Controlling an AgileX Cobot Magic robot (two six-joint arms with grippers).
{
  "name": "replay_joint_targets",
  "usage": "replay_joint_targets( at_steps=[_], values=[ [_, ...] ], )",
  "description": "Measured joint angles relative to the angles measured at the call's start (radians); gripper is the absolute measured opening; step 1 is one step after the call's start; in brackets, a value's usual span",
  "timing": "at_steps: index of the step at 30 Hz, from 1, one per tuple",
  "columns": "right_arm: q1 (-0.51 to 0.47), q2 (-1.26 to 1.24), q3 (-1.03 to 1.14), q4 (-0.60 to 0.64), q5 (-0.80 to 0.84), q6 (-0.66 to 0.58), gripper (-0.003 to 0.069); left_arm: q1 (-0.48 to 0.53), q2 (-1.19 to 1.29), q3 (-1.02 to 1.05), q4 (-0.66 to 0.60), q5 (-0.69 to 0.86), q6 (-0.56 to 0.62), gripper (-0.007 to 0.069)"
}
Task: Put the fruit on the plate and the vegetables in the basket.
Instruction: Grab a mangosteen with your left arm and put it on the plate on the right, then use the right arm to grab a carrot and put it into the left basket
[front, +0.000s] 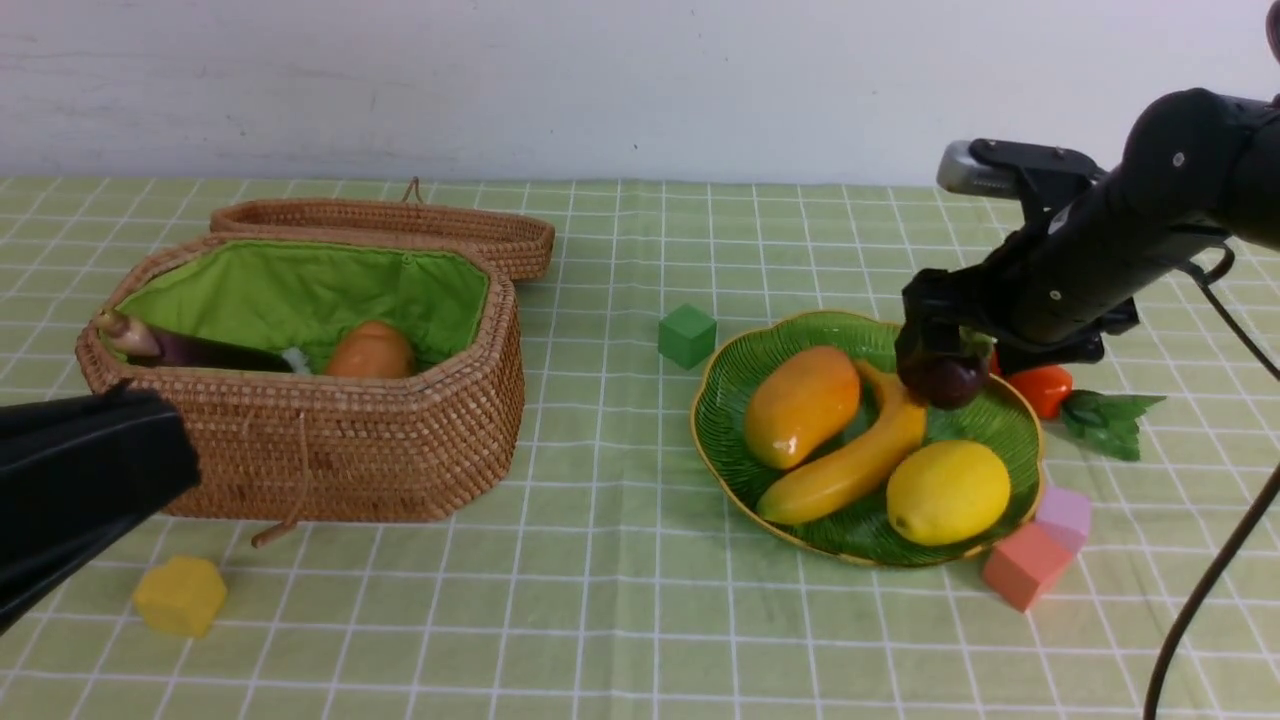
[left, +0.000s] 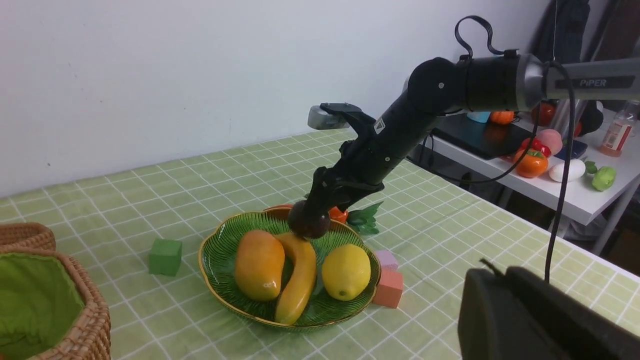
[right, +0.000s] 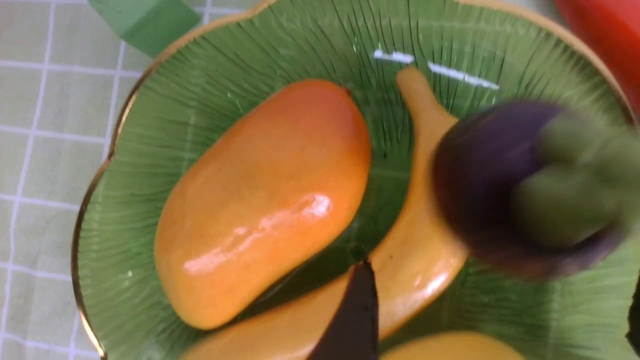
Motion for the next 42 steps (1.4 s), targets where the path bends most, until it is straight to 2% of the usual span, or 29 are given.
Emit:
replay_joint_targets(
  at_steps=[4, 7, 11, 15, 18, 21, 24, 28, 42],
  values=[
    [0.000, -0.030, 0.000, -0.027, 0.030, 0.000, 0.0647, 0.000, 0.000, 0.000, 0.000, 0.004, 0.000, 0.0022],
    [0.000, -0.078, -0.014, -0.143, 0.037, 0.000, 0.0574, 0.000, 0.000, 0.000, 0.000, 0.006, 0.000, 0.0022],
    [-0.017, -0.104, -0.069, -0.329, 0.093, 0.000, 0.0434, 0.000, 0.000, 0.000, 0.000, 0.007, 0.000, 0.0023],
    [-0.088, -0.056, -0.147, -0.355, 0.177, -0.036, 0.0378, 0.000, 0.000, 0.000, 0.000, 0.007, 0.000, 0.0023],
    [-0.141, 0.012, -0.214, -0.299, 0.240, -0.123, 0.0392, 0.000, 0.000, 0.000, 0.000, 0.007, 0.000, 0.0023],
    [-0.184, 0.102, -0.276, -0.195, 0.275, -0.214, 0.0448, 0.000, 0.000, 0.000, 0.000, 0.008, 0.000, 0.0023],
    [-0.200, 0.184, -0.323, -0.116, 0.272, -0.292, 0.0517, 0.000, 0.000, 0.000, 0.000, 0.008, 0.000, 0.0023],
    [-0.199, 0.262, -0.353, -0.088, 0.224, -0.378, 0.0584, 0.000, 0.000, 0.000, 0.000, 0.016, 0.000, 0.0021],
    [-0.199, 0.358, -0.360, -0.107, 0.121, -0.395, 0.0572, 0.000, 0.000, 0.000, 0.000, 0.028, 0.000, 0.0016]
  ],
)
